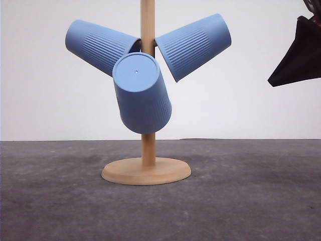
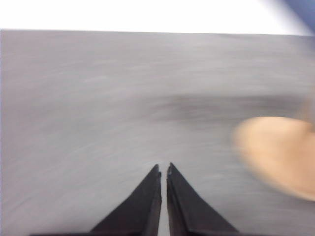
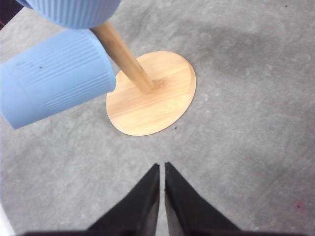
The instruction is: Place three cups
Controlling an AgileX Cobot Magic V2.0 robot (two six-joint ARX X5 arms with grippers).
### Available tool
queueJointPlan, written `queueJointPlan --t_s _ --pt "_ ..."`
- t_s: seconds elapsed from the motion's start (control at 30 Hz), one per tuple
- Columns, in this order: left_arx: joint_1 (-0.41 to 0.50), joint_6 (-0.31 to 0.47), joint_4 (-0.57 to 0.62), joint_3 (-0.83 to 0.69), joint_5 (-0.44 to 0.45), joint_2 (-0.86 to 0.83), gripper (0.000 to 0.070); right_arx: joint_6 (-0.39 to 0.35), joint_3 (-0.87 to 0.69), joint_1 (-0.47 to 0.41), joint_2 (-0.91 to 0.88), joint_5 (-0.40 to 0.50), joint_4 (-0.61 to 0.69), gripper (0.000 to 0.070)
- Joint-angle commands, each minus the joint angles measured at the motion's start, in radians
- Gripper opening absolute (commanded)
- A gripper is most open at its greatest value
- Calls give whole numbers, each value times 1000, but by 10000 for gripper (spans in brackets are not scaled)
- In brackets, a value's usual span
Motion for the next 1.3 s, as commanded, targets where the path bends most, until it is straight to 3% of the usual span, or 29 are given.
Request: queueJointPlan --t_s 0.0,0.2,1.03,1.1,1.2,1.27 --pt "8 -22 13 -34 -23 -71 0 -8 19 0 6 -3 8 13" --pt "29 -22 -26 -133 -24 -234 0 -8 19 0 6 -3 8 13" --pt "30 -29 -48 -134 -35 -233 0 -22 19 4 -3 7 29 13" --pt "30 -29 -48 -134 -35 -233 0 -109 19 -2 -38 65 31 13" --pt "30 -29 -48 -134 -35 -233 0 -107 -16 -3 -133 211 30 13" --pt "30 -29 -48 -134 -35 -233 0 -100 -79 -3 -227 355 32 13"
